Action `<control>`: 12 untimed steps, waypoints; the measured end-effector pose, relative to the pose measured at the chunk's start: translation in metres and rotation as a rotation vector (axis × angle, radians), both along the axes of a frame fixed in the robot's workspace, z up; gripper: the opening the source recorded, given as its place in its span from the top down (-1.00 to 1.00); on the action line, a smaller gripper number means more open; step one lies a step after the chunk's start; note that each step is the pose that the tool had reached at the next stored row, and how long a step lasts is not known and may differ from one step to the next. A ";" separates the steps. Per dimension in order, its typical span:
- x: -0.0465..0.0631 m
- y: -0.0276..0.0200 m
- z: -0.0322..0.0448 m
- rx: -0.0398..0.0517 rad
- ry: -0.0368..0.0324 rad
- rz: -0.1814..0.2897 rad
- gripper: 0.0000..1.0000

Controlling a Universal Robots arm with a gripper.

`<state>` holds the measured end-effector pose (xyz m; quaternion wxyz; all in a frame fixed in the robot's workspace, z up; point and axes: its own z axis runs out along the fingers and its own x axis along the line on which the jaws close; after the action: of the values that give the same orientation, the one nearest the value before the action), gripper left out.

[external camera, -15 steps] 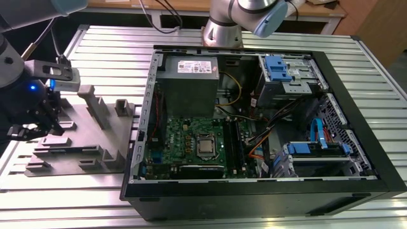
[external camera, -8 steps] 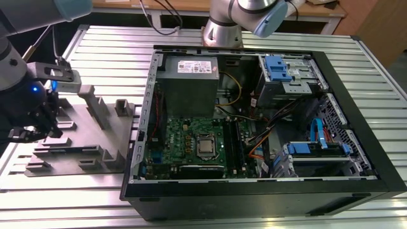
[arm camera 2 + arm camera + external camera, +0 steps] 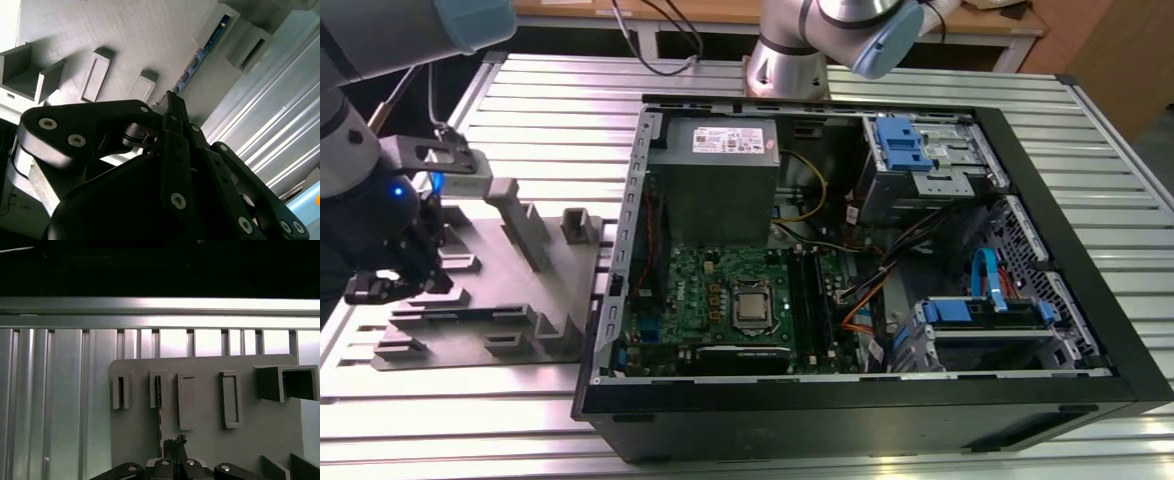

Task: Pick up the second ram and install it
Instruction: 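Pick up the second ram and move it above second insertion slot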

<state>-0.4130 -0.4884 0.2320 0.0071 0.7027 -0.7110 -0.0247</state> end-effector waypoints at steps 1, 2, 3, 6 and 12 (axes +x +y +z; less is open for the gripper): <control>0.000 -0.0004 -0.0006 0.0000 -0.0035 0.001 0.86; -0.001 -0.0009 -0.0012 0.0000 -0.0061 0.001 0.86; -0.001 -0.0015 -0.0018 0.0000 -0.0073 0.001 0.86; -0.001 -0.0047 -0.0042 0.0000 -0.0076 0.002 0.86; -0.001 -0.0083 -0.0095 0.0001 -0.0076 0.002 0.86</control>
<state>-0.4141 -0.4967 0.2225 0.0044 0.7035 -0.7104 -0.0221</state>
